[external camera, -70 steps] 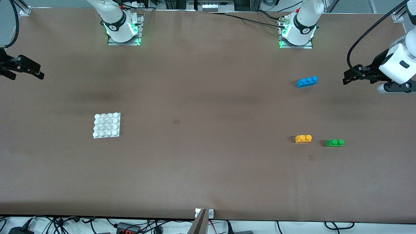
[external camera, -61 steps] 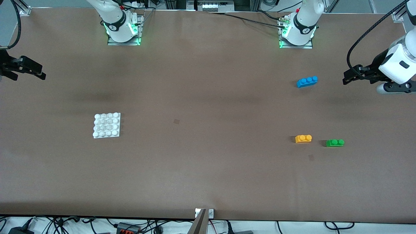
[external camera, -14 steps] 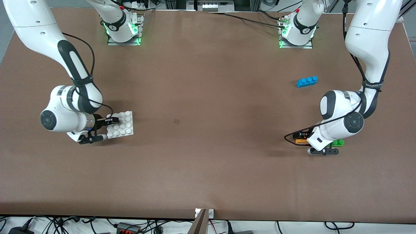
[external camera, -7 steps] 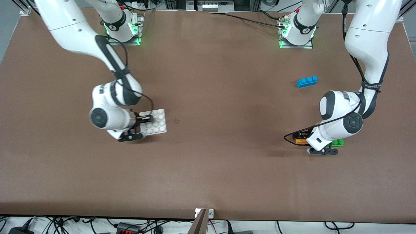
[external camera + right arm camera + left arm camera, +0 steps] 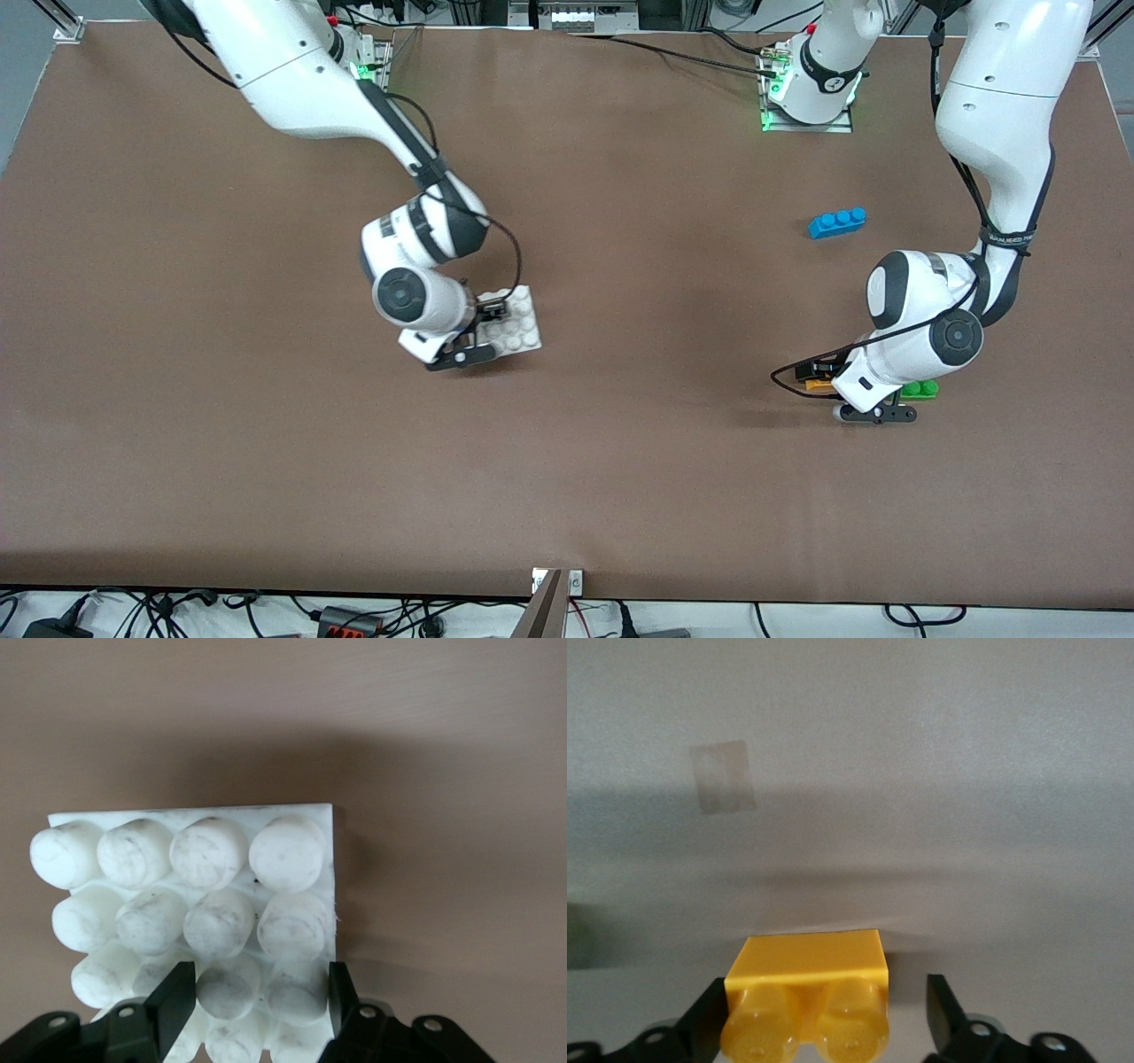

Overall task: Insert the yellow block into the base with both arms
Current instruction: 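Slide the white base with the right gripper toward the table middle, then lift the block with the left gripper while the right gripper withdraws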

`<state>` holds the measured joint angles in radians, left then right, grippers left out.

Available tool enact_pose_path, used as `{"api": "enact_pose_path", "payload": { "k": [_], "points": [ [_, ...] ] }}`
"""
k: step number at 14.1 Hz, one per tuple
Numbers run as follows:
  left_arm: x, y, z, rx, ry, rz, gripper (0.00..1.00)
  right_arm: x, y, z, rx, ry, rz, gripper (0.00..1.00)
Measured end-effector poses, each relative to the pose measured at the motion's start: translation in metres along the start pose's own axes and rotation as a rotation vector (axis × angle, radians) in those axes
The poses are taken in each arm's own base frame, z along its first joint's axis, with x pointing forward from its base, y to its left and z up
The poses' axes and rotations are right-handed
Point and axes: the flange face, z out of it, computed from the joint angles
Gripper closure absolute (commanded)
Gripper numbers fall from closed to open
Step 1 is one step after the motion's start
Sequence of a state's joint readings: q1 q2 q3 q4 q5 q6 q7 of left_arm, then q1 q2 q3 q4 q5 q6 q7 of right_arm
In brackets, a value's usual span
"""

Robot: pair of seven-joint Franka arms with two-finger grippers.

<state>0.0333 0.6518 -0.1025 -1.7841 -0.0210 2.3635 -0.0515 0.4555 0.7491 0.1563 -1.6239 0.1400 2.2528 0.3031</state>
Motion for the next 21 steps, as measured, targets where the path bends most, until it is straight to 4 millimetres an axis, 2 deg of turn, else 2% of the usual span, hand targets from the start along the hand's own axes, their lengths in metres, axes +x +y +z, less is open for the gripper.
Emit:
{"api": "enact_pose_path", "payload": {
  "k": [3, 5, 7, 9, 11, 12, 14, 15, 17, 19, 21],
  "points": [
    [0.0, 0.0, 0.0, 0.0, 0.002, 0.0, 0.37, -0.016, -0.069, 0.014, 0.016, 0.028, 0.076, 0.33],
    [0.001, 0.0, -0.001, 0.0, 0.005, 0.001, 0.47, -0.025, -0.099, 0.021, 0.032, 0.033, 0.118, 0.33],
    [0.001, 0.0, -0.001, 0.0, 0.007, 0.001, 0.52, -0.029, -0.115, 0.024, 0.052, 0.042, 0.161, 0.32],
    [0.003, 0.001, -0.004, -0.001, 0.013, 0.002, 0.53, -0.032, -0.124, 0.026, 0.063, 0.048, 0.188, 0.0],
    [0.007, 0.007, -0.015, -0.006, 0.021, 0.01, 0.53, -0.032, -0.13, 0.024, 0.075, 0.061, 0.191, 0.0],
    [0.008, 0.016, -0.025, -0.011, 0.021, 0.023, 0.53, -0.03, -0.135, 0.015, 0.086, 0.076, 0.19, 0.0],
    [0.006, 0.055, -0.049, -0.028, 0.016, 0.049, 0.53, -0.021, -0.138, -0.014, 0.096, 0.093, 0.193, 0.0],
    [0.002, 0.08, -0.061, -0.036, 0.018, 0.043, 0.53, -0.018, -0.134, -0.037, 0.088, 0.089, 0.198, 0.0],
    [-0.011, 0.129, -0.079, -0.052, 0.013, 0.025, 0.53, -0.013, -0.111, -0.1, 0.059, 0.072, 0.217, 0.0],
    [-0.028, 0.184, -0.09, -0.056, -0.001, 0.021, 0.53, -0.016, -0.065, -0.172, -0.018, 0.045, 0.197, 0.0],
    [-0.045, 0.238, -0.098, -0.053, -0.007, 0.007, 0.52, -0.023, 0.003, -0.239, -0.077, 0.0, 0.157, 0.0]
  ]
}}
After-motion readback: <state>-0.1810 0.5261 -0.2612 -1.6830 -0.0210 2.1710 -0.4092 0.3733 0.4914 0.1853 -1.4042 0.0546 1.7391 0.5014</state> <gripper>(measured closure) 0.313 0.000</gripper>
